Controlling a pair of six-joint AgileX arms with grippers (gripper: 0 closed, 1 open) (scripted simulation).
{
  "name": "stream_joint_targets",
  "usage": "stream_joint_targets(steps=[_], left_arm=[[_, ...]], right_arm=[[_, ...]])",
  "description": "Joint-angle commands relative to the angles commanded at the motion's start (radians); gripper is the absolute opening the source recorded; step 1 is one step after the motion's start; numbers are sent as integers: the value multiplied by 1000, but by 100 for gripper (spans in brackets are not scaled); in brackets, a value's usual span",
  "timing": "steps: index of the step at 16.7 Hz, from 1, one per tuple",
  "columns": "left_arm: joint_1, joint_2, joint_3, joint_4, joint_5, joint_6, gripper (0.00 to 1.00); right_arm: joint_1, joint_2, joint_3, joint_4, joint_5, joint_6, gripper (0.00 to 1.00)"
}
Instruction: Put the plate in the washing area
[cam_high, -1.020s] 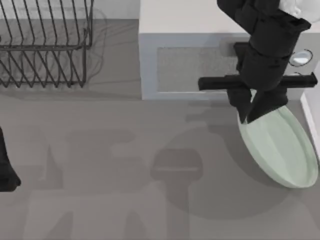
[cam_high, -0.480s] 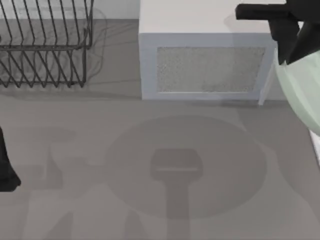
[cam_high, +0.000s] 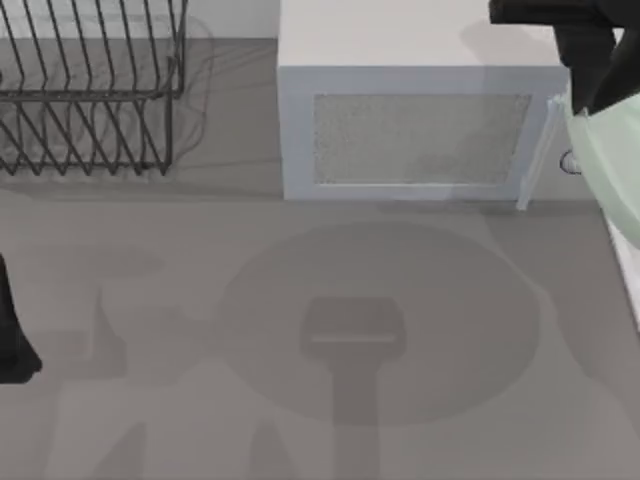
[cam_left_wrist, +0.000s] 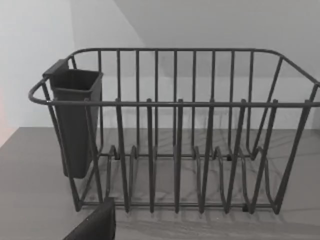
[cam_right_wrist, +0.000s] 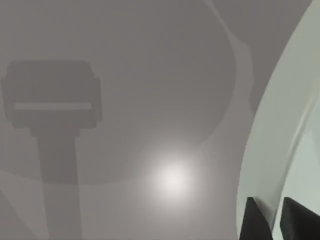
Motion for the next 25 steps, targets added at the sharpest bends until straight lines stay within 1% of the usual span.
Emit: stream_joint_targets(steps=[5,9,11,13,16,22,25], left_arm=[[0,0,0,0,0,0,100],[0,0,0,0,0,0,100],[0,0,0,0,0,0,100],[0,0,0,0,0,0,100],[0,0,0,0,0,0,100],[0,0,0,0,0,0,100],[0,0,0,0,0,0,100]], right_arm=[[-194,155,189,23,1,-152,0],[-376,358,380,52,-10,-300,0],[-437,479,462,58,-17,-367,0],[-469,590,530,52,-19,-422,0],[-477,695,594,21,-7,-470,0],[-472,717,606,5,1,-478,0],[-472,717,606,5,1,-478,23]])
